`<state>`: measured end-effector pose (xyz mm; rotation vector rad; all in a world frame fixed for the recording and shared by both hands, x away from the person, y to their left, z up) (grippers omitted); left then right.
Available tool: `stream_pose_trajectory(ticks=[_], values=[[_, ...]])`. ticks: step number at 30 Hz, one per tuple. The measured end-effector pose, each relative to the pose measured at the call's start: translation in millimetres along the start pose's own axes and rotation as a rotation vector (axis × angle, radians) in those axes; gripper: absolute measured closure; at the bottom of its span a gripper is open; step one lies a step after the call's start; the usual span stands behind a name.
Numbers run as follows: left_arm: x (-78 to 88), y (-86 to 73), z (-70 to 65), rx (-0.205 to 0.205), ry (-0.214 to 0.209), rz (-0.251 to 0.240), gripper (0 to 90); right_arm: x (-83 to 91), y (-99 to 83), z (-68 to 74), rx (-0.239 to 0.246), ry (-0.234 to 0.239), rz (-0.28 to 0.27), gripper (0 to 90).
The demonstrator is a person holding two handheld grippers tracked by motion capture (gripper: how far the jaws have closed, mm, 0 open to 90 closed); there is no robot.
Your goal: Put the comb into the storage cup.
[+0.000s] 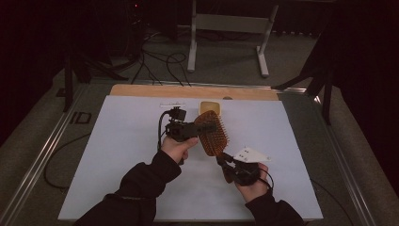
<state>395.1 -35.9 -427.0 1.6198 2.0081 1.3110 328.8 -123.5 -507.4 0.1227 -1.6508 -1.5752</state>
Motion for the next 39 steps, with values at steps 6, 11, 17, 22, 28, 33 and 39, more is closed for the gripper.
stream_pose_trajectory(ticks=[6, 11, 17, 22, 28, 33, 39], values=[[0.2, 1.6, -1.5, -0.020, 0.011, -0.004, 52.5, -1.4, -1.0, 0.4, -0.027, 0.014, 0.021, 60.1], [3.9, 6.3, -6.0, -0.058, 0.005, -0.009, 52.4, -3.7, -4.1, -0.8, -0.044, 0.021, 0.026, 40.3], [8.4, 12.2, -9.9, -0.081, 0.003, -0.019, 52.4, -3.3, -4.7, 3.4, -0.049, 0.092, 0.020, 14.0], [14.9, 18.6, -9.7, -0.100, 0.012, -0.027, 52.4, -2.7, -5.8, 3.4, -0.035, 0.097, 0.015, 10.4], [21.8, 26.6, -11.6, -0.123, 0.018, -0.036, 52.4, -2.3, -7.4, 0.2, -0.008, 0.076, 0.020, 8.9], [27.1, 34.1, -12.5, -0.135, 0.024, -0.047, 52.3, -3.3, -10.5, -3.3, 0.010, 0.048, 0.032, 8.4], [32.8, 43.9, -14.2, -0.148, 0.029, -0.058, 52.4, -0.9, -9.7, -5.4, 0.027, 0.049, 0.017, 7.9]])
Point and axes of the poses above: each handheld gripper's, and its own axes: x roughly backward along the jaws, y roughly out of its top, z roughly to its left, the point moved 10 cm from there along -x, roughly forward along the jaws, and after that the axes turned 6 degrees about -x, right-handed, at the moved point
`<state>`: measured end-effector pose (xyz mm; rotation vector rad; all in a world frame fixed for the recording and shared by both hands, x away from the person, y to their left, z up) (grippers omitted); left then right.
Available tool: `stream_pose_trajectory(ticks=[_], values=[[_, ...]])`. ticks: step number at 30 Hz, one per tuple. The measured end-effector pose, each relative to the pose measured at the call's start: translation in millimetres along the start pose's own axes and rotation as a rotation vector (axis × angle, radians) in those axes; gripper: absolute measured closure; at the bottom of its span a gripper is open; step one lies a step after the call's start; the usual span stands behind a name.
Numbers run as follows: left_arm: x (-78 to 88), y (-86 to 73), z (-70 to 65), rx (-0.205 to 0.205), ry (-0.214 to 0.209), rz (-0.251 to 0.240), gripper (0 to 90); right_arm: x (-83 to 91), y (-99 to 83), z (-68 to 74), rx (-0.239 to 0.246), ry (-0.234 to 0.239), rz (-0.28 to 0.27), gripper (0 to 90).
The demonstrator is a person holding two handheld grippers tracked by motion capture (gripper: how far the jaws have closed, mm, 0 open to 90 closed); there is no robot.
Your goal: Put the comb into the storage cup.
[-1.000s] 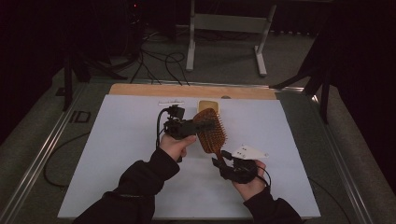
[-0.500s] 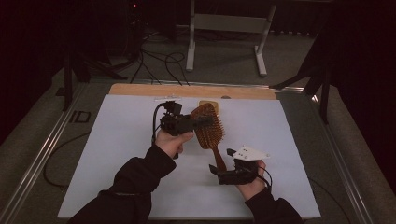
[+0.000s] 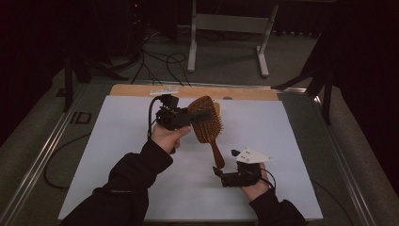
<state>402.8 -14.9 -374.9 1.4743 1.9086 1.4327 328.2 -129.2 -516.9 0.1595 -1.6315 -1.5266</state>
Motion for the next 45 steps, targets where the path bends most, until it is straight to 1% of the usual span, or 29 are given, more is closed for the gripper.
stream_pose_trajectory(ticks=[2, 7, 10, 13, 16, 21, 25, 28, 29, 30, 31, 33, 35, 37, 42, 43, 45], values=[[1.1, 3.4, 0.4, -0.005, 0.004, -0.002, 52.4, 0.6, -0.3, -0.1, -0.001, 0.006, 0.005, 7.9], [3.1, 11.6, 1.2, -0.019, 0.011, -0.006, 52.4, 3.2, 0.4, -0.3, -0.006, 0.014, -0.008, 8.0], [3.9, 17.4, 2.7, -0.014, 0.009, -0.010, 52.4, 4.7, 0.7, -0.6, -0.006, 0.011, -0.006, 8.1], [4.9, 24.4, 4.5, -0.018, 0.016, -0.019, 52.4, 4.5, -0.2, -1.0, 0.003, -0.009, 0.002, 8.6], [6.0, 30.5, 5.9, -0.020, 0.019, -0.026, 52.4, 5.0, 0.3, -0.8, 0.011, -0.010, -0.003, 8.6], [7.1, 42.9, 8.4, -0.029, 0.038, -0.040, 52.4, 6.7, 1.8, -0.2, 0.007, -0.010, -0.014, 8.6], [8.2, 54.7, 13.4, -0.022, 0.052, -0.064, 52.4, 7.7, 2.1, -0.2, 0.012, -0.012, -0.015, 8.6], [8.6, 63.4, 16.7, -0.026, 0.065, -0.076, 52.4, 8.7, 2.8, -0.5, 0.011, -0.012, -0.020, 8.6], [8.6, 65.9, 17.7, -0.030, 0.071, -0.077, 52.4, 9.2, 3.0, -0.8, 0.012, -0.011, -0.023, 8.6], [8.3, 68.8, 18.4, -0.030, 0.075, -0.079, 52.4, 9.3, 3.2, -0.4, 0.003, -0.007, -0.025, 8.6], [8.0, 70.5, 19.1, -0.031, 0.077, -0.080, 52.4, 9.5, 3.0, -0.9, 0.002, -0.012, -0.022, 8.6], [6.8, 74.4, 20.2, -0.038, 0.081, -0.080, 52.4, 9.5, 2.9, -0.7, 0.004, -0.002, -0.023, 8.6], [5.3, 77.9, 21.5, -0.041, 0.086, -0.081, 52.4, 9.5, 2.5, -1.8, 0.010, -0.009, -0.021, 8.6], [4.0, 81.2, 23.0, -0.044, 0.093, -0.083, 52.4, 9.8, 3.0, -1.7, 0.003, -0.009, -0.025, 8.6], [1.5, 91.3, 26.8, -0.053, 0.107, -0.091, 52.4, 11.1, 3.6, -1.8, 0.010, -0.013, -0.031, 8.7], [1.4, 92.9, 27.4, -0.053, 0.108, -0.092, 52.3, 11.4, 4.0, -2.1, 0.017, -0.019, -0.037, 10.5], [1.2, 97.3, 29.7, -0.055, 0.115, -0.098, 52.4, 11.8, 3.9, -2.5, 0.023, -0.028, -0.036, 11.0]])
Point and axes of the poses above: each handheld gripper's, and its own axes: x roughly backward along the jaws, y roughly out of its top, z roughly to its left, the point moved 10 cm from there along -x, roughly forward along the jaws, and after that the axes turned 6 degrees about -x, right-handed, at the moved point
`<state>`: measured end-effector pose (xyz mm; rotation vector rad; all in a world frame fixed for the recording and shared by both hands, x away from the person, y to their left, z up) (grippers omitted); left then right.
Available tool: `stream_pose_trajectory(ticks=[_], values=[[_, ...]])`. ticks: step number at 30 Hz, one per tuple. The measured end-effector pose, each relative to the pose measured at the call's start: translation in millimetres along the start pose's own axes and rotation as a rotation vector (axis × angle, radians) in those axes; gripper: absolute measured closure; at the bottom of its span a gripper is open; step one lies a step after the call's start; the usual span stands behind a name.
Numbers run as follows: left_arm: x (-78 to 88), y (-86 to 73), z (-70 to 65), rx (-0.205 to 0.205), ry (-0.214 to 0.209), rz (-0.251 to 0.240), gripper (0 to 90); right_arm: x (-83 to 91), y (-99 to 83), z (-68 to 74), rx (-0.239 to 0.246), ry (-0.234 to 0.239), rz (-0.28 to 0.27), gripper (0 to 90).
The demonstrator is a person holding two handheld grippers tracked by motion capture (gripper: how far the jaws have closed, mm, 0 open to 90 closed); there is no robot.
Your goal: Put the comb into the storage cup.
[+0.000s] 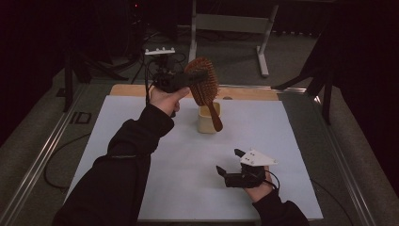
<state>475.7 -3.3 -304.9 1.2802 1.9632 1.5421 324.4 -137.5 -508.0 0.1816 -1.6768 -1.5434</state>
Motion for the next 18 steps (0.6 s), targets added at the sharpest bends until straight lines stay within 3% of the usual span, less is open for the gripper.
stream_pose_trajectory(ticks=[18], values=[[-19.9, 16.0, 26.7, 0.003, 0.079, -0.015, 52.5, 0.6, -0.2, 3.2, -0.003, 0.027, -0.008, 9.8]])
Point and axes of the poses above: each handheld gripper's, and its own axes: x roughly backward along the jaws, y roughly out of its top, z roughly to its left, the point moved 10 cm from there along -x, roughly forward along the jaws, and after that the axes turned 6 degrees about -x, right-handed, at the moved point
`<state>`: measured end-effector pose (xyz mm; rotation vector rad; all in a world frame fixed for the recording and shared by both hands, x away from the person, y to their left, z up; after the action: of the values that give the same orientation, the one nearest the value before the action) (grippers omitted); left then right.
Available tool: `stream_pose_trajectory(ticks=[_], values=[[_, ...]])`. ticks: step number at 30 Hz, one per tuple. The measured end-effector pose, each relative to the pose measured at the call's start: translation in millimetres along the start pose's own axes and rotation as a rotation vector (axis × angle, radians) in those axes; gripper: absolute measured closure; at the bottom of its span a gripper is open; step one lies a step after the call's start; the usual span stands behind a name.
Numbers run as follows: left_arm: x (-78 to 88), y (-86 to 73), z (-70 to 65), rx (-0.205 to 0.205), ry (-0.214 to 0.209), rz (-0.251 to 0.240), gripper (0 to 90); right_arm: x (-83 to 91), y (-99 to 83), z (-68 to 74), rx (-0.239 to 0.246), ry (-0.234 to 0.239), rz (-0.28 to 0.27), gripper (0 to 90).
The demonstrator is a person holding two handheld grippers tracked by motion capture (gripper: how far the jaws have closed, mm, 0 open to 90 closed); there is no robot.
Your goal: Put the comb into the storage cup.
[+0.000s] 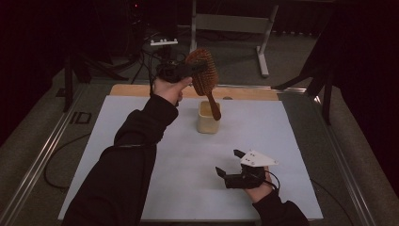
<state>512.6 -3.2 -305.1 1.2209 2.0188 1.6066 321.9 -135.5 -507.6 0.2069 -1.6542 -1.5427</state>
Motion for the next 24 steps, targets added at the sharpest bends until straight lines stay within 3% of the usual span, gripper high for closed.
stream_pose_trajectory(ticks=[8, 19, 24], values=[[-7.2, 7.0, 14.2, 0.012, 0.059, -0.020, 52.5, -0.4, -0.8, 1.1, 0.006, 0.004, 0.006, 9.9], [-22.0, -7.5, 29.5, 0.003, 0.131, -0.037, 52.4, 2.0, 0.9, 0.8, 0.008, 0.009, -0.003, 9.9], [-28.3, -15.0, 32.9, 0.001, 0.122, -0.042, 52.4, 1.9, 0.3, 0.9, 0.003, 0.014, 0.000, 9.9]])
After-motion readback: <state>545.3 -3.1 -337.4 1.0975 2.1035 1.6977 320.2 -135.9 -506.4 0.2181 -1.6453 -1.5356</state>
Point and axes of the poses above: each handheld gripper's, and its own axes: x roughly backward along the jaws, y roughly out of its top, z roughly to its left, the point moved 10 cm from there along -x, roughly forward along the jaws, and after that the axes turned 6 degrees about -x, right-handed, at the moved point
